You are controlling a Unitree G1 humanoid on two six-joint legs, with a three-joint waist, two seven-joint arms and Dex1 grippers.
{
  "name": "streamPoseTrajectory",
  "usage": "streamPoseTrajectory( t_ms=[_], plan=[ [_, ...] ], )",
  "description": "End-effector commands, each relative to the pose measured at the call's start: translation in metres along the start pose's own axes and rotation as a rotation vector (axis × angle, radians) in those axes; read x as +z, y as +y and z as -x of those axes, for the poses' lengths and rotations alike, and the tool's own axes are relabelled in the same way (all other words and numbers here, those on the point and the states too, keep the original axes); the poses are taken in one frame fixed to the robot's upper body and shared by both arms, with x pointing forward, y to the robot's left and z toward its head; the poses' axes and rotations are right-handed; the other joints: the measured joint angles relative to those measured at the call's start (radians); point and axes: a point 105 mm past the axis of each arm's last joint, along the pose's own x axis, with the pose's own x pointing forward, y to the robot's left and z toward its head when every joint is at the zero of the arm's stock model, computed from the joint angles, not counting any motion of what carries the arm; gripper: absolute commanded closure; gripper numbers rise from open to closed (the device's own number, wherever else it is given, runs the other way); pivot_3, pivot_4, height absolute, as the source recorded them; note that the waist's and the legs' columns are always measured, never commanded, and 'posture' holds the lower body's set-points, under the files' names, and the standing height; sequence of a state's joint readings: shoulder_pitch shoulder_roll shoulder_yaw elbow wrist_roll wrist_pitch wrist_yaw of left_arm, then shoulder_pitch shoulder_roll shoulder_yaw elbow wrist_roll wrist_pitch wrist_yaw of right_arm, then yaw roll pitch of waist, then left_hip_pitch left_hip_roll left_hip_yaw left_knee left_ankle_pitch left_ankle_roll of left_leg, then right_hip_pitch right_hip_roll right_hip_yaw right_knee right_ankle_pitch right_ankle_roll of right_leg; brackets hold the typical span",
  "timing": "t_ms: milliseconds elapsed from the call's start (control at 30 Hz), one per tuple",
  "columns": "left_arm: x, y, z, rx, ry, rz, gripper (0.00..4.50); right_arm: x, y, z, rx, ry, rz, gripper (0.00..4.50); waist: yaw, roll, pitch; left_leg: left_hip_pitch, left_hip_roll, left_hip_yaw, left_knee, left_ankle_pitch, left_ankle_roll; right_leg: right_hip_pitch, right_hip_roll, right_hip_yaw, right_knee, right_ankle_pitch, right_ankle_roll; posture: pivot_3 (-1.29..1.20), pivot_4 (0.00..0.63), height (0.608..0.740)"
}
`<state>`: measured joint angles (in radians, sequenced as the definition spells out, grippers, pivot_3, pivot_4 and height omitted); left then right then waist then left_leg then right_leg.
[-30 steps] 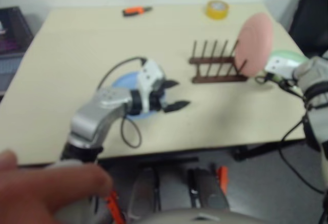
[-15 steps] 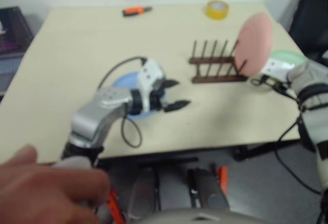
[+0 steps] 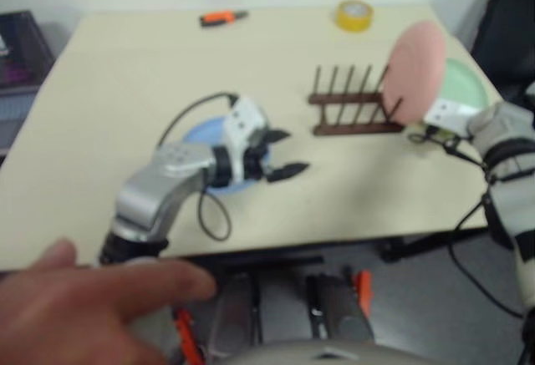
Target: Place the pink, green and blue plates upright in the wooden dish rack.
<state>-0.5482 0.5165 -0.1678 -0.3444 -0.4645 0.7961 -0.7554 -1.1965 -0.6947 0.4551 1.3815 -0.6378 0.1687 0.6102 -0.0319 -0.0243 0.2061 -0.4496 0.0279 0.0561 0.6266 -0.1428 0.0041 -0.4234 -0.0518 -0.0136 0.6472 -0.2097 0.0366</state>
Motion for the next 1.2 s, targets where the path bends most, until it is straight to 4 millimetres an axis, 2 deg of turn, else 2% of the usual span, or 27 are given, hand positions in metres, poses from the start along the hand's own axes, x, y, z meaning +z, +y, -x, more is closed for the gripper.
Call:
streamPoseTrajectory(
  t_ms=[33,400,733,1167,1200],
  plan=[
    [0.013,-0.002,0.003,-0.001,-0.040,-0.043,0.50,-0.003,-0.006,0.002,-0.021,0.001,-0.008,4.47,0.000,0.000,0.000,0.000,0.000,0.000,0.000,0.000,0.000,0.000,0.000,0.000,0.000,0.000,0.000,0.00,0.150,0.740],
    [0.012,-0.002,0.003,-0.004,-0.037,-0.047,0.50,0.002,-0.016,0.008,-0.037,-0.032,-0.034,4.47,0.000,0.000,0.000,0.000,0.000,0.000,0.000,0.000,0.000,0.000,0.000,0.000,0.000,0.000,0.000,0.00,0.150,0.740],
    [0.013,-0.003,0.001,-0.011,-0.049,-0.048,0.50,0.001,-0.023,0.013,-0.036,-0.049,-0.065,1.05,0.000,0.000,0.000,0.000,0.000,0.000,0.000,0.000,0.000,0.000,0.000,0.000,0.000,0.000,0.000,0.00,0.150,0.740],
    [0.015,-0.005,-0.001,-0.018,-0.057,-0.056,0.50,0.008,-0.008,0.002,-0.048,-0.040,-0.087,1.05,0.000,0.000,0.000,0.000,0.000,0.000,0.000,0.000,0.000,0.000,0.000,0.000,0.000,0.000,0.000,0.00,0.150,0.740],
    [0.015,-0.005,0.000,-0.016,-0.056,-0.055,0.50,0.008,-0.007,0.002,-0.049,-0.044,-0.089,1.22,0.000,0.000,0.000,0.000,0.000,0.000,0.000,0.000,0.000,0.000,0.000,0.000,0.000,0.000,0.000,0.00,0.150,0.740]
  ],
)
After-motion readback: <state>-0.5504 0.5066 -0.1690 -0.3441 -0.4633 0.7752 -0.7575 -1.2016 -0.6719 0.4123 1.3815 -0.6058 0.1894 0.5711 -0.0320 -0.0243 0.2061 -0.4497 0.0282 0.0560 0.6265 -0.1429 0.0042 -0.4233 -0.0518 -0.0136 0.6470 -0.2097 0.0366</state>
